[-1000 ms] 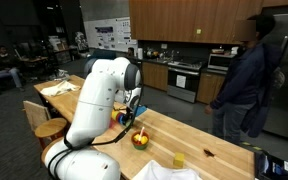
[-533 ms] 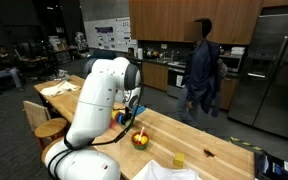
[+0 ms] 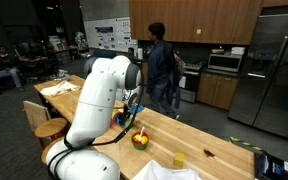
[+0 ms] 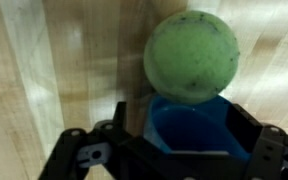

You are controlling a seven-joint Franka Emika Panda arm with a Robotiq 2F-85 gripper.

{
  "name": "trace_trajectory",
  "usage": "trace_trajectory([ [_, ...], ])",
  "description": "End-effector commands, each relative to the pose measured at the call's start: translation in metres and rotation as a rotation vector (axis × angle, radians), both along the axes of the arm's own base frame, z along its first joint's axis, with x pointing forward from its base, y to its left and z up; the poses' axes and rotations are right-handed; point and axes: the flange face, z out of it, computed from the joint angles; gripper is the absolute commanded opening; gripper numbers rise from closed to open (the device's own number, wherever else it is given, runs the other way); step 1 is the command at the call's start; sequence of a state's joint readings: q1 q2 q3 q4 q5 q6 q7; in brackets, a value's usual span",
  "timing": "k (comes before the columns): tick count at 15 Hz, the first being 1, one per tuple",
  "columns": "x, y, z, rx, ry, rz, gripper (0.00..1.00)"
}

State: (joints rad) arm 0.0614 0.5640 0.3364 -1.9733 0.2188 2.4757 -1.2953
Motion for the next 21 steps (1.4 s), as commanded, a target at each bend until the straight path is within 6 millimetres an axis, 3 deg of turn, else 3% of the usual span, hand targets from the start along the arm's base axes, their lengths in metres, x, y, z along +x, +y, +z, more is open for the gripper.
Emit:
trace_trajectory([
  [1, -0.008, 0.002, 0.020, -0.015, 0.076, 0.037, 1.00],
  [6, -0.013, 0.000, 0.030, -0.066, 0.138, 0.067, 1.00],
  [12, -0.012, -0.016, 0.022, -0.222, 0.128, 0.008, 1.00],
  [20, -0.025, -0.010, 0.015, -0.416, 0.148, -0.020, 1.00],
  [21, -0.027, -0.009, 0.014, -0.418, 0.159, -0.019, 0.75],
])
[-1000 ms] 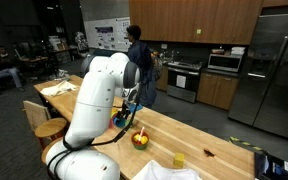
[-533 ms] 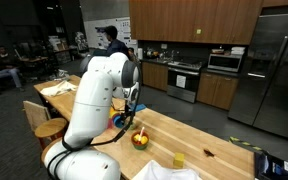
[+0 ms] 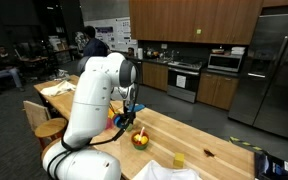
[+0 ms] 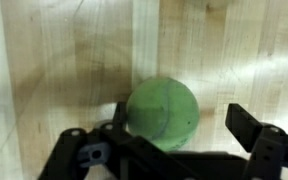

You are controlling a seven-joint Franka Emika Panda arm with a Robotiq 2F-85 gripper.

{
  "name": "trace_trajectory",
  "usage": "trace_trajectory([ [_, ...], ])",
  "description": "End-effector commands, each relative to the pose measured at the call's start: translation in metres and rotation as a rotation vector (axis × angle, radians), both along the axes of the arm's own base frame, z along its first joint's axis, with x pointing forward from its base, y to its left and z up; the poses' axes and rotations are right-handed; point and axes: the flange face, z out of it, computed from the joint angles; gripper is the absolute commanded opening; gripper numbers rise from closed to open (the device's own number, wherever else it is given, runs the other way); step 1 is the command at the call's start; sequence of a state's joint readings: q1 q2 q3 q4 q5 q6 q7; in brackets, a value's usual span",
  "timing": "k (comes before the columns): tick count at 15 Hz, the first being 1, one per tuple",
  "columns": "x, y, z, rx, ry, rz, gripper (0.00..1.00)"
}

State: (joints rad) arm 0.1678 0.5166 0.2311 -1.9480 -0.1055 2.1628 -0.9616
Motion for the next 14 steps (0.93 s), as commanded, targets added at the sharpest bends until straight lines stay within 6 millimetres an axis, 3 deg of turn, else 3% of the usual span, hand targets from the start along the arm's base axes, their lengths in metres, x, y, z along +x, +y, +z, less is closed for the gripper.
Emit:
trace_trajectory([
  [1, -0.006, 0.000, 0.006, -0.045, 0.009, -0.015, 0.74],
  [6, -0.006, -0.001, 0.006, -0.017, -0.015, -0.025, 0.39],
  [14, 0.001, 0.004, 0.016, 0.086, -0.089, 0.005, 0.39],
])
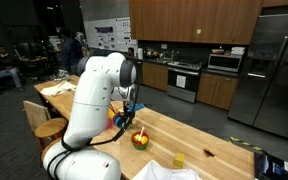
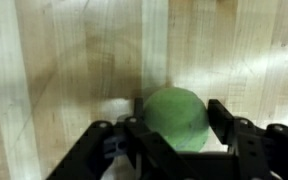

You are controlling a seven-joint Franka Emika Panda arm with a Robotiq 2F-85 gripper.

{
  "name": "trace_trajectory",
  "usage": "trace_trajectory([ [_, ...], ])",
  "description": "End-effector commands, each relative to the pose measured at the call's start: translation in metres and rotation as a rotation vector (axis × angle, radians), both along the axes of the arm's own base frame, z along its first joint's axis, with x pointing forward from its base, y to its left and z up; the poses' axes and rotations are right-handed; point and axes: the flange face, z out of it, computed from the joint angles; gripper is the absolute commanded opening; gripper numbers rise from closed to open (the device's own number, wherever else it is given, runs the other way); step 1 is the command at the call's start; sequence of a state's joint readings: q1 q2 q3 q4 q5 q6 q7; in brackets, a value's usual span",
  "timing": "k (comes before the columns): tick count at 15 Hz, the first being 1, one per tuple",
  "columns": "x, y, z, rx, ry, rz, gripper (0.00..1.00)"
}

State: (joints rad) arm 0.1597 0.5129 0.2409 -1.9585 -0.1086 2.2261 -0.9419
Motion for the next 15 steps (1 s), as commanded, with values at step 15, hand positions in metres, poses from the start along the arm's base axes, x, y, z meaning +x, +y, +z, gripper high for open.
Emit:
trace_trajectory([
  [15, -0.003, -0.005, 0.084, 0.116, -0.108, 0.002, 0.39],
])
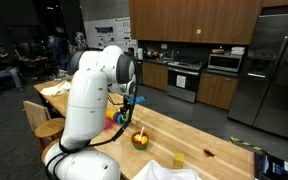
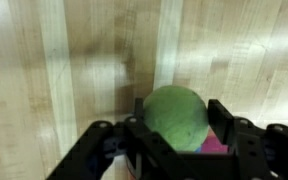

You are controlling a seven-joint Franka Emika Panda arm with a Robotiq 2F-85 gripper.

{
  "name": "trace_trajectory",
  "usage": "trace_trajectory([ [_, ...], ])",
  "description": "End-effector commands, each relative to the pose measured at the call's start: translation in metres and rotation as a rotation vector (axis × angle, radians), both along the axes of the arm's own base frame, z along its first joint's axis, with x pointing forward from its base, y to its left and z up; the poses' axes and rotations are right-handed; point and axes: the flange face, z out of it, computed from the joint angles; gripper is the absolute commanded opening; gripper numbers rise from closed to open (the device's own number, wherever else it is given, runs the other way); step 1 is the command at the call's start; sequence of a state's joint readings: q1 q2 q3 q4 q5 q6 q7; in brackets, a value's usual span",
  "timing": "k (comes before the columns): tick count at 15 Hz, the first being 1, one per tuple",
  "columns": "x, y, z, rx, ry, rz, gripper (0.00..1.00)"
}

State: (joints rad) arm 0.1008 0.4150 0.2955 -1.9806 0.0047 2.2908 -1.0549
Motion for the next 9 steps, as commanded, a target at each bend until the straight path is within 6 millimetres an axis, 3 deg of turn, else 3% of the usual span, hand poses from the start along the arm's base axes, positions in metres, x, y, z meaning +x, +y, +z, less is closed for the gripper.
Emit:
trace_trajectory([
  [1, -0.014, -0.008, 0.033, -0.024, -0.012, -0.015, 0.39],
  [5, -0.029, -0.028, 0.058, -0.023, -0.038, -0.040, 0.39],
  [9, -0.056, -0.054, 0.074, -0.033, -0.059, -0.114, 0.39],
])
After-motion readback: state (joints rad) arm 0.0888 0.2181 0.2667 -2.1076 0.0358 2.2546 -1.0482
